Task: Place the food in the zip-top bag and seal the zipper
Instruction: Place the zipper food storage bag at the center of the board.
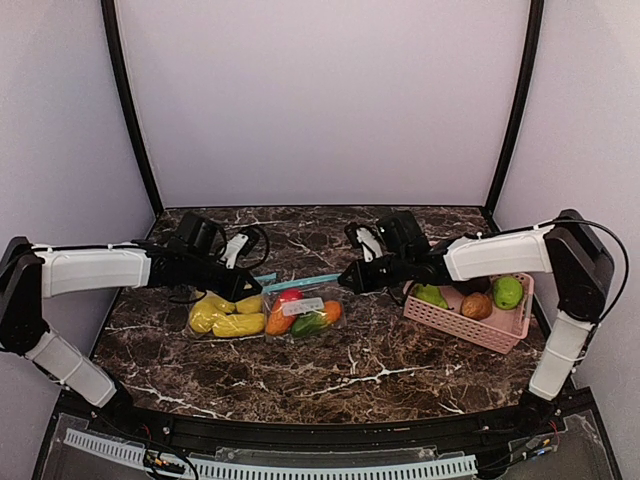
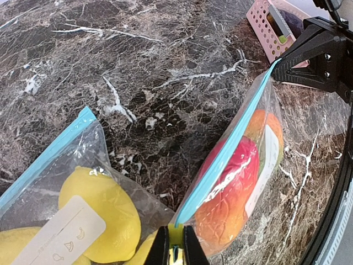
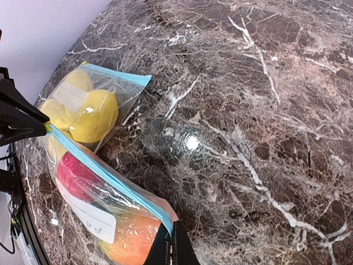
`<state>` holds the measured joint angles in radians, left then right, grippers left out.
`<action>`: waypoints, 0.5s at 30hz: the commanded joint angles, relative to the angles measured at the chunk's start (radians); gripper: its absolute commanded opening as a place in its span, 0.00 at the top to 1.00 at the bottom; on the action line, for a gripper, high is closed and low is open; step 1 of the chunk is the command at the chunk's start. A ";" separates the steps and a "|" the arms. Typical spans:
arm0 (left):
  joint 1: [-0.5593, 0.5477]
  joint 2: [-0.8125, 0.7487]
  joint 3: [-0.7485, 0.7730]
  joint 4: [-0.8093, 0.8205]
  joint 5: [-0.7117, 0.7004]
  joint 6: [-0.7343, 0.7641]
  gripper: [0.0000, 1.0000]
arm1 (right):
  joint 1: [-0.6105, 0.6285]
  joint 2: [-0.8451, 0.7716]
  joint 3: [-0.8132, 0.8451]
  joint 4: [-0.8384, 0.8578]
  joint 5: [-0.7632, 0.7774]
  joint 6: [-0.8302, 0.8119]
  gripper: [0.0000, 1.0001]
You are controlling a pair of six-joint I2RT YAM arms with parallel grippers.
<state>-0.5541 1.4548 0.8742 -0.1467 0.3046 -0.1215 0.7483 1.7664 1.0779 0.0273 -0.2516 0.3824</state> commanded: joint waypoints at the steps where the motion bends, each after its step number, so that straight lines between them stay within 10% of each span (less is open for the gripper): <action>1: 0.039 0.022 0.009 -0.093 -0.044 -0.003 0.99 | -0.019 0.038 0.053 0.000 0.106 0.023 0.96; 5: 0.045 0.054 0.054 -0.097 -0.057 -0.010 0.89 | -0.020 0.045 0.076 0.000 0.095 0.019 0.62; 7: 0.047 0.057 0.070 -0.094 -0.067 -0.014 0.67 | -0.020 0.032 0.071 -0.002 0.100 0.014 0.48; 10: 0.050 0.042 0.086 -0.091 -0.068 -0.015 0.34 | -0.022 -0.003 0.063 -0.021 0.120 -0.003 0.36; 15: 0.070 -0.007 0.094 -0.112 -0.088 -0.029 0.12 | -0.041 -0.078 0.061 -0.108 0.187 -0.052 0.19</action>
<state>-0.5018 1.5108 0.9493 -0.2180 0.2417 -0.1417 0.7246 1.7687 1.1328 -0.0208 -0.1295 0.3695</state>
